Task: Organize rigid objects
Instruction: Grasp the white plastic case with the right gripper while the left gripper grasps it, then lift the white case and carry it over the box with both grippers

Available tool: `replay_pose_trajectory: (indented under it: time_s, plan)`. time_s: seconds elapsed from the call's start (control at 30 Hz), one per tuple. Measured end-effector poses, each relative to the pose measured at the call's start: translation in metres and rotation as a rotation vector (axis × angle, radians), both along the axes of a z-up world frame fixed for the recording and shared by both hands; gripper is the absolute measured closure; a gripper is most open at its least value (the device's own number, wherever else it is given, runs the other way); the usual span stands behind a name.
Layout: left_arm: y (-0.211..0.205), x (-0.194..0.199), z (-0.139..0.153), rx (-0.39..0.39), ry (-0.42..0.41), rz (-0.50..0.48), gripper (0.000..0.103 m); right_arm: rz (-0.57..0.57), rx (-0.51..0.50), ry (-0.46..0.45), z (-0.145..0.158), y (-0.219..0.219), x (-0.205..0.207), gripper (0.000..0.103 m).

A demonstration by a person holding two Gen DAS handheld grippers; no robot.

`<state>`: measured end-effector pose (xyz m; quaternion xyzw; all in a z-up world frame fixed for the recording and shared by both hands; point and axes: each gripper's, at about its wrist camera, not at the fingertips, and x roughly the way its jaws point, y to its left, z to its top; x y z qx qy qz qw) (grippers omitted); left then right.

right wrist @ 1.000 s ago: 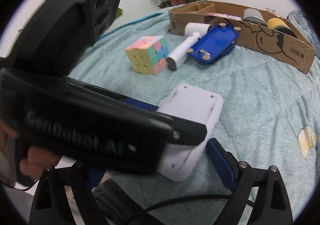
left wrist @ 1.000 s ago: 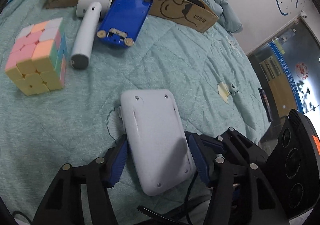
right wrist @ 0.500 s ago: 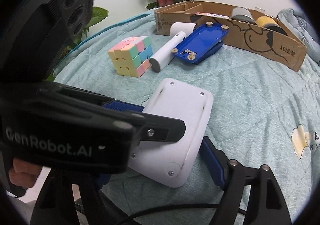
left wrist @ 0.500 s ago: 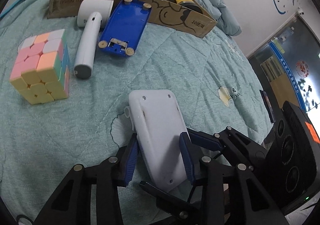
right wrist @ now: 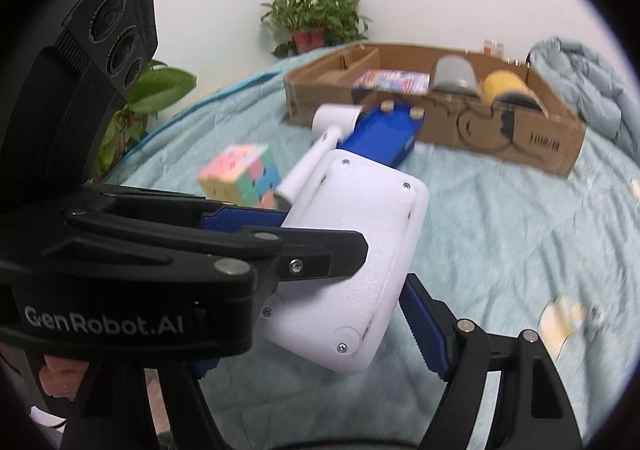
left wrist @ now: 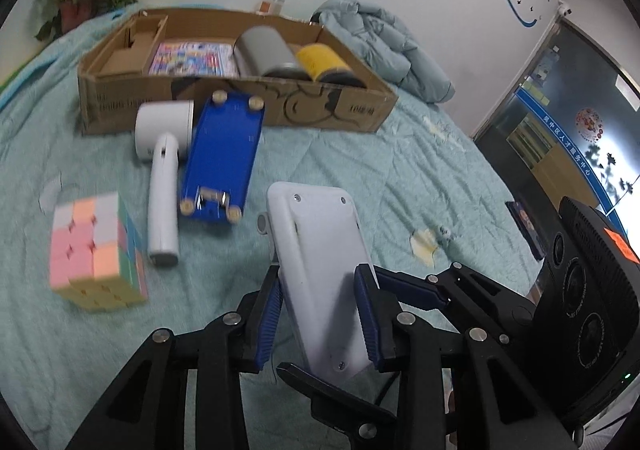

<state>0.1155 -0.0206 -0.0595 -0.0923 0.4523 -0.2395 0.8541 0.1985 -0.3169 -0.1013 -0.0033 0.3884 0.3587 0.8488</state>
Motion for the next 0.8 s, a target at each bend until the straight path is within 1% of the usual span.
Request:
replay_pose_trajectory:
  time_s: [0.2,0.43,0.57,0.67,0.7,0.73,0.77,0.8]
  plan:
    - [0.013,0.023,0.029,-0.025,-0.084,0.015,0.070,-0.001,0.001,-0.086,0.024,0.010,0.025,0.025]
    - [0.035,0.054,0.060,-0.025,-0.160,0.045,0.070,0.006,0.006,-0.167,0.050,0.030,0.051,0.025]
    - [0.046,0.068,0.070,-0.022,-0.182,0.060,0.070,0.009,0.008,-0.190,0.057,0.042,0.062,0.025]
    - [0.049,0.082,0.073,-0.041,-0.174,0.051,0.070,0.017,-0.004,-0.217,0.061,0.051,0.072,0.026]
    - [0.050,0.089,0.074,-0.049,-0.167,0.034,0.075,0.017,-0.006,-0.227,0.062,0.053,0.076,0.028]
    - [0.047,0.095,0.074,-0.037,-0.171,0.032,0.076,0.013,-0.008,-0.231,0.064,0.055,0.082,0.031]
    - [0.043,0.100,0.076,0.000,-0.191,0.033,0.076,0.015,-0.010,-0.229,0.066,0.058,0.090,0.036]
    - [0.042,0.107,0.078,0.022,-0.196,0.025,0.079,0.024,-0.014,-0.236,0.068,0.062,0.094,0.041]
